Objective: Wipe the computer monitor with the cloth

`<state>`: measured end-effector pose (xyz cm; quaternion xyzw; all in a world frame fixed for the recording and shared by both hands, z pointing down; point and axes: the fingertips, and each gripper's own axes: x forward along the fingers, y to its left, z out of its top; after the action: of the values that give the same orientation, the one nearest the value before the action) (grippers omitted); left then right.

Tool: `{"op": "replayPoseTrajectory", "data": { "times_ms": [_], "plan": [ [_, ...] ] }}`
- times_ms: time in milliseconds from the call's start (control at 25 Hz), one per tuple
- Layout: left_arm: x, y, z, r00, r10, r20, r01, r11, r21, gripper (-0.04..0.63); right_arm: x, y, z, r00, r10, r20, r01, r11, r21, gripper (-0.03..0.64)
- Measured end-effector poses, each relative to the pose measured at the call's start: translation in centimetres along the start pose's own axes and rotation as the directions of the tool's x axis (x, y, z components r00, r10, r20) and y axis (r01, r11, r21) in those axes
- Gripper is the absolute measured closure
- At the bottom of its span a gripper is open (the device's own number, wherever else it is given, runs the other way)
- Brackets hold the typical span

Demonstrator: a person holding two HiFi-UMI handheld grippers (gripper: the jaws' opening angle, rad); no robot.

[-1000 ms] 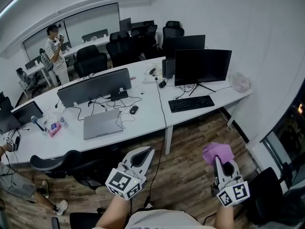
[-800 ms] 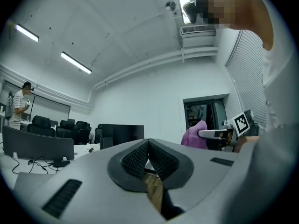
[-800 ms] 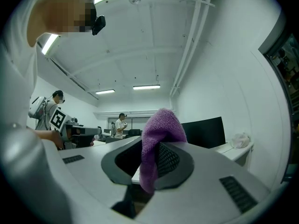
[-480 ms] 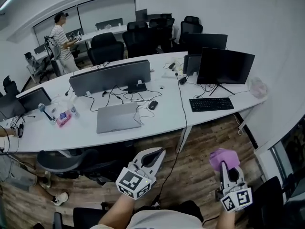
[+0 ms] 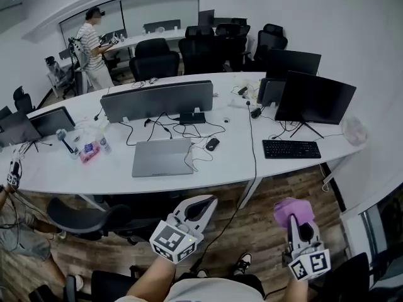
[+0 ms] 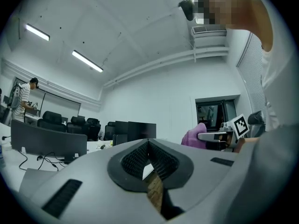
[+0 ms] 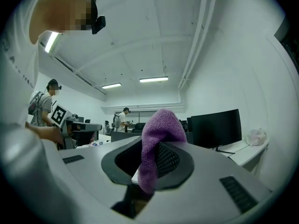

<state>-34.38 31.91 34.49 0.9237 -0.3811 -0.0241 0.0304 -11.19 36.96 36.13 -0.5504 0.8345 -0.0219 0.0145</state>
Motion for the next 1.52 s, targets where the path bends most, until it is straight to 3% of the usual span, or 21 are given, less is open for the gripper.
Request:
{"op": "replayPoseTrajectory", "data": {
  "times_ms": [400,960,1240,1520],
  "plan": [
    [11.4,-0.6,0.6,0.999,-0.001,-0.033,0.003,0.999,0.054,0.586,3.6,-11.2,0.1,0.999,-0.01,0.03,0.008,0.999,0.052,0.552],
    [23.5,-2.6,-0.4,0.992,0.1,-0.073,-0.097,0.994,0.048,0.586,7.3,-24.5,-2.1,0.997,0.072,0.022,-0.075,0.987,0.145,0.552],
    [28.0,-2.4,-0.9,0.994,0.076,-0.084,-0.071,0.995,0.067,0.586,9.1,-27.4,-3.8,0.998,0.069,0.009,-0.069,0.982,0.177,0.552],
    [31.4,0.6,-1.7,0.997,0.057,-0.052,-0.055,0.998,0.032,0.586,12.5,-29.0,-3.4,0.998,0.062,-0.016,-0.059,0.99,0.128,0.552]
  ]
}}
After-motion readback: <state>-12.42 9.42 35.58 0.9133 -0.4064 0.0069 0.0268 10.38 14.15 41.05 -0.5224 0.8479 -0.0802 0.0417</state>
